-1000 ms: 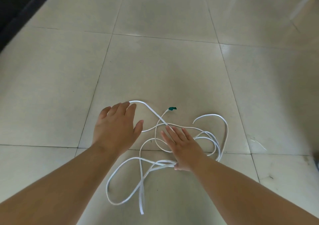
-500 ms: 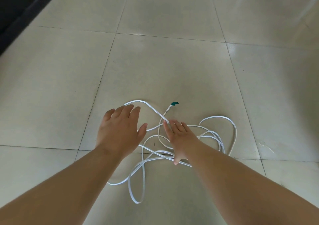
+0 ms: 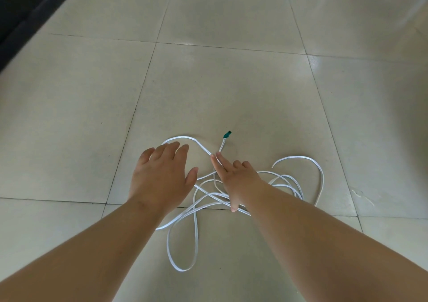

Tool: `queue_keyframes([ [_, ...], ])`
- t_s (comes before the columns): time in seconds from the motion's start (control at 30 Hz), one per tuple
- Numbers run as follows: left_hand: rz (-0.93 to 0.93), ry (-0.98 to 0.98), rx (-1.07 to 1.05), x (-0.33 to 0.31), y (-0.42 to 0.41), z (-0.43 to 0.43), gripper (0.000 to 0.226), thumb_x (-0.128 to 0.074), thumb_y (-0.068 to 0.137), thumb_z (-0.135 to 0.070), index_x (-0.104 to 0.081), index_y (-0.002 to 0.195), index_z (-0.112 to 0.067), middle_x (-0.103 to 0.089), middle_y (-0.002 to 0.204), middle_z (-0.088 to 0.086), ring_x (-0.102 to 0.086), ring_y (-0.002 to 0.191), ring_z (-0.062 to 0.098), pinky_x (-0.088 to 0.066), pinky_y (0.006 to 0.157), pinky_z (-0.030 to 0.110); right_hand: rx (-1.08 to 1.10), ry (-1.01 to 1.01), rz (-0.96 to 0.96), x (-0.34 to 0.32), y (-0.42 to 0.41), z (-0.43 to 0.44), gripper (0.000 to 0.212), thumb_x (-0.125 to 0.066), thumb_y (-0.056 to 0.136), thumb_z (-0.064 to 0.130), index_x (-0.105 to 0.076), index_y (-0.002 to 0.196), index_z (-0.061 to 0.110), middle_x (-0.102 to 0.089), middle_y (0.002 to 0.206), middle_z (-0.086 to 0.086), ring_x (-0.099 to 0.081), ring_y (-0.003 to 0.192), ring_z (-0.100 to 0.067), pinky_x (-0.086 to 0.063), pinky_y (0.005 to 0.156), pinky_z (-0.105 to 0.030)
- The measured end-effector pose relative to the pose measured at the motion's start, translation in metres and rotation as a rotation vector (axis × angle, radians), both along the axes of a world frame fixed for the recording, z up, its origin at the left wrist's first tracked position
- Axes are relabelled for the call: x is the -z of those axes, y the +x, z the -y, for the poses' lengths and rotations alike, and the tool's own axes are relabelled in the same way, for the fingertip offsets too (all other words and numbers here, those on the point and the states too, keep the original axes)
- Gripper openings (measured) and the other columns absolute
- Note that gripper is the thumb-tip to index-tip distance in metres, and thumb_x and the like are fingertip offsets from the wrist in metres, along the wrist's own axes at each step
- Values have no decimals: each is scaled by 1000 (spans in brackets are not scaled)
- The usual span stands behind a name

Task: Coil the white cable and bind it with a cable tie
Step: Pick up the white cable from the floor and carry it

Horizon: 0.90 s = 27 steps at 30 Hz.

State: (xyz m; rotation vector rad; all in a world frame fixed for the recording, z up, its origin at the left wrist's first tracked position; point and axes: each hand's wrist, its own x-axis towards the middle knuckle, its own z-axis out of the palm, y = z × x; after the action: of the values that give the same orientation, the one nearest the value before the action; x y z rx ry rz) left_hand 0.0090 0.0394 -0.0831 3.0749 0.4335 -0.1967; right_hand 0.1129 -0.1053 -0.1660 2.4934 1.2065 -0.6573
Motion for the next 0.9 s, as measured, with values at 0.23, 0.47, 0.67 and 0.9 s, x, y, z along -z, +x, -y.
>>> queue_keyframes([
  [0.23,-18,11,15,5,0,-2,59,-28,93,-51,-26,144,-22,-32,149,-5,-30,138,13,-18,113,34,-34,-66,2,-2,10,-12,136,-82,65,30,29,144,21,17,158,5,-26,136,-28,-19,111,-37],
  [0.47,27,12,9,3,2,-5,59,-36,85,-48,-49,131,-14,-54,133,3,-51,123,21,-34,105,41,-59,15,63,5,8,-9,131,-82,62,30,15,148,9,-18,153,-2,-24,137,-23,-13,115,-35],
  [0.67,23,18,16,2,2,-4,57,-29,93,-49,-30,142,-20,-35,147,-4,-31,137,14,-18,113,35,43,175,5,10,-2,7,91,-71,76,25,-16,146,5,-37,140,-10,-32,132,-27,-13,117,-34],
  [0.9,18,-14,1,2,0,-1,55,-35,93,-47,-32,141,-21,-37,147,-2,-32,137,16,-19,113,37,149,187,73,13,-41,21,31,-62,82,21,-55,108,5,-57,109,-13,-53,105,-30,-40,90,-35],
])
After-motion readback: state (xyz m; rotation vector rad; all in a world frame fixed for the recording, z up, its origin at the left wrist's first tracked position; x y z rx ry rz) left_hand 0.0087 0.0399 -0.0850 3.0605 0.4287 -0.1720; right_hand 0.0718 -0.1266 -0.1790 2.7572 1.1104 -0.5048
